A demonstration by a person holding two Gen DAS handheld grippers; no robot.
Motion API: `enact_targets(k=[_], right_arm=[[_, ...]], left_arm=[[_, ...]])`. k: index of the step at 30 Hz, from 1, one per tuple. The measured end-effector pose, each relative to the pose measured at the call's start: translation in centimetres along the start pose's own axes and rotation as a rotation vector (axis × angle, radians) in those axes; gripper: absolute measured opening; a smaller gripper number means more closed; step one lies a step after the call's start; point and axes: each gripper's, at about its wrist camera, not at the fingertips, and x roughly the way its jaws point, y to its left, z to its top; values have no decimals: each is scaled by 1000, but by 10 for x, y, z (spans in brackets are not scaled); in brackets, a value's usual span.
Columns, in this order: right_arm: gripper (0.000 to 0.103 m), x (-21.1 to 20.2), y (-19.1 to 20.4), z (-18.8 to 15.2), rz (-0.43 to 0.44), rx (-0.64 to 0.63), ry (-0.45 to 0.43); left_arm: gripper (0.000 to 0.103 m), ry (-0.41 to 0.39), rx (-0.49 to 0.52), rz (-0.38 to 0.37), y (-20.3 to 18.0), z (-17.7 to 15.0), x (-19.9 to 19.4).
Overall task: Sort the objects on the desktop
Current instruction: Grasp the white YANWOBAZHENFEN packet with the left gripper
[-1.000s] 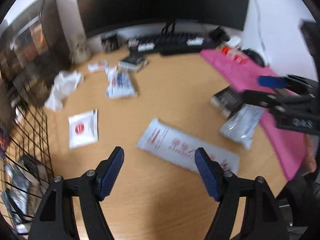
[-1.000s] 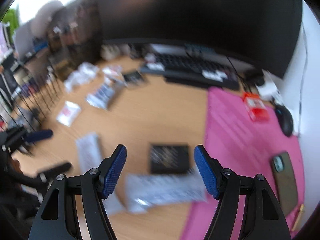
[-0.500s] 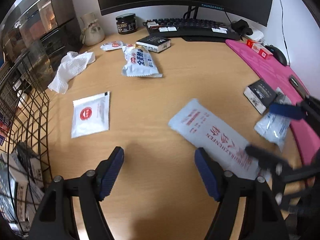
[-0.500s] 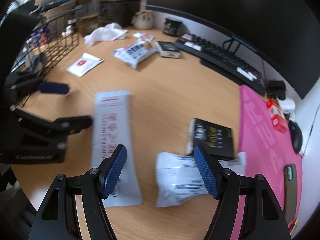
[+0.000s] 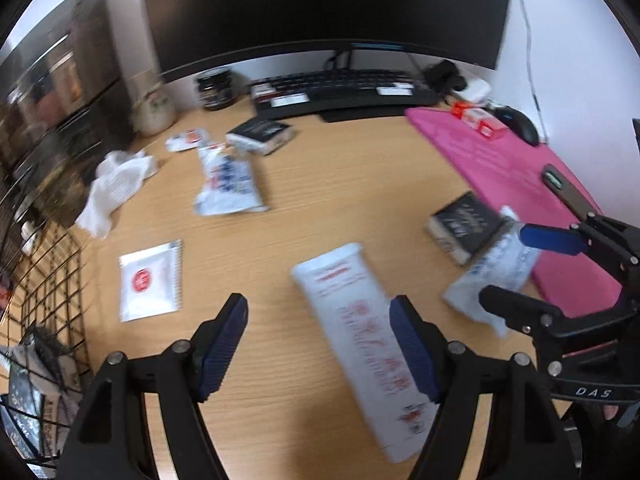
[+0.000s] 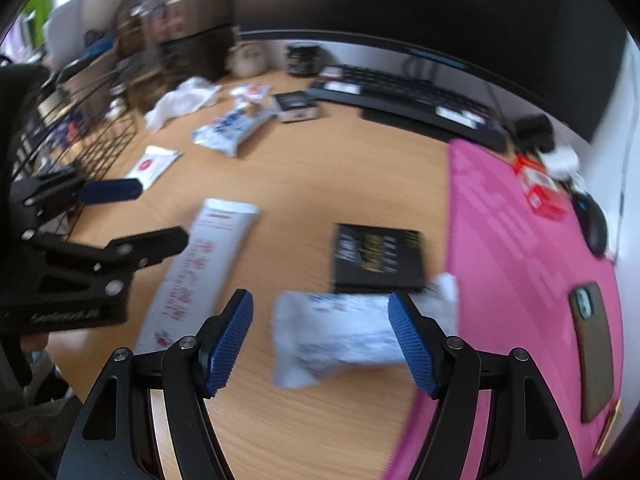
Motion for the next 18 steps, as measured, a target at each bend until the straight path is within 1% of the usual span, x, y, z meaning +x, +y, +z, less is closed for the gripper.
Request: enact_targets(k=[5, 10, 11, 12, 13, 15, 18], right_arm=[[70, -7, -14, -5, -17, 23, -4], [70, -7, -23, -9, -22, 36, -2], [70, -7, -24, -9, -22, 38, -2], [70, -7, -26, -10, -23, 42, -1], [70, -7, -28, -10, -24, 48, -1], [70, -7, -32, -12, -31, 59, 0], [70, -7, -40, -15, -41, 80, 13]], left_arm=[[77, 29, 32, -17, -22, 4, 19], [76, 59, 37, -8, -26, 2, 34], [75, 69, 42, 0, -26, 1, 37], [69, 68, 44, 5, -25, 0, 37], [58, 59, 40, -6, -24, 0, 36], [55, 67, 32, -30, -20, 0, 35], [51, 68, 42, -27, -17, -2, 33]])
